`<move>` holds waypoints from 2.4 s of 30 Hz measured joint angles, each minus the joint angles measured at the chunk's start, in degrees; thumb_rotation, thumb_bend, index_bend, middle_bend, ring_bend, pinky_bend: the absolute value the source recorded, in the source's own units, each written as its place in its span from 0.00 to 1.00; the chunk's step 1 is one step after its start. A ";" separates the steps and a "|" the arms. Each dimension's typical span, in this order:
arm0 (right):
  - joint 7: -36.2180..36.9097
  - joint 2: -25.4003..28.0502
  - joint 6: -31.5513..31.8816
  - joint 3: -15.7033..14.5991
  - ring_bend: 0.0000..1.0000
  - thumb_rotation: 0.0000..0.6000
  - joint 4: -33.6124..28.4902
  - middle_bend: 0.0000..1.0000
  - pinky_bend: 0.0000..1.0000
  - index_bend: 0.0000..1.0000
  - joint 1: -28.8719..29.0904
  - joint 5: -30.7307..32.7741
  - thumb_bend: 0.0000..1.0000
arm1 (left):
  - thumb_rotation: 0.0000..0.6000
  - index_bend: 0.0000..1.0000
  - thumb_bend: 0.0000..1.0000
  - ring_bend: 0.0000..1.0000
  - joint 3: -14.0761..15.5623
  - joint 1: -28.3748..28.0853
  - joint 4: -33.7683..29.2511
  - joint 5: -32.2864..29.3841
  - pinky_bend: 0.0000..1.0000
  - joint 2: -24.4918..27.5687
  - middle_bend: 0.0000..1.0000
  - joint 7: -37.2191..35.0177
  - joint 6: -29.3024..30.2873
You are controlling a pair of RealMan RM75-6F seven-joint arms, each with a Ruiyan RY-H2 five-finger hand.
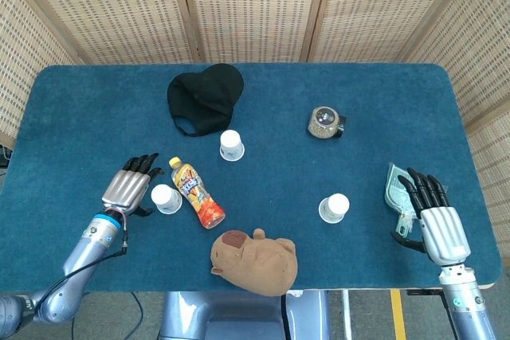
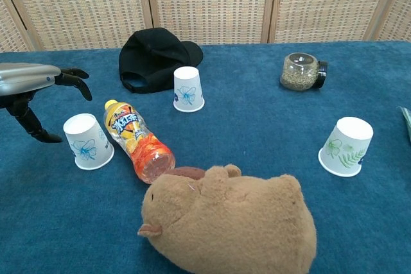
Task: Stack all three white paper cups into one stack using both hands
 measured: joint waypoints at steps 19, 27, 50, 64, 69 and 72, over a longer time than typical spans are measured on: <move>1.19 0.17 -0.36 0.21 0.00 1.00 0.18 0.00 0.00 0.06 0.00 0.78 0.09 | 1.00 0.47 0.24 0.00 2.51 -2.85 2.05 -1.91 0.07 -3.02 0.00 -0.95 2.74; 1.97 0.23 -0.85 0.43 0.00 1.00 0.48 0.00 0.00 0.06 0.15 1.41 0.09 | 1.00 0.46 0.24 0.00 0.89 -3.32 -2.70 0.92 0.07 0.75 0.00 -3.08 4.51; 6.98 -0.71 -7.72 2.87 0.00 1.00 6.04 0.00 0.00 0.07 1.96 9.49 0.09 | 1.00 0.41 0.23 0.00 -8.99 -19.75 14.59 -4.99 0.07 -11.15 0.00 -2.77 0.22; 8.03 -1.50 -8.64 4.02 0.00 1.00 8.58 0.00 0.00 0.07 2.09 11.90 0.09 | 1.00 0.40 0.23 0.00 -11.18 -28.04 29.78 -5.92 0.07 -21.05 0.00 -5.23 -3.44; 8.02 -1.72 -8.83 4.29 0.00 1.00 9.03 0.00 0.00 0.07 2.05 12.53 0.09 | 1.00 0.40 0.23 0.00 -11.11 -28.78 31.43 -6.38 0.07 -21.18 0.00 -5.13 -4.39; 7.76 -1.82 -9.11 4.38 0.00 1.00 9.09 0.00 0.00 0.07 2.08 12.83 0.09 | 1.00 0.36 0.22 0.00 -10.89 -29.10 31.80 -8.00 0.06 -20.87 0.00 -4.33 -5.40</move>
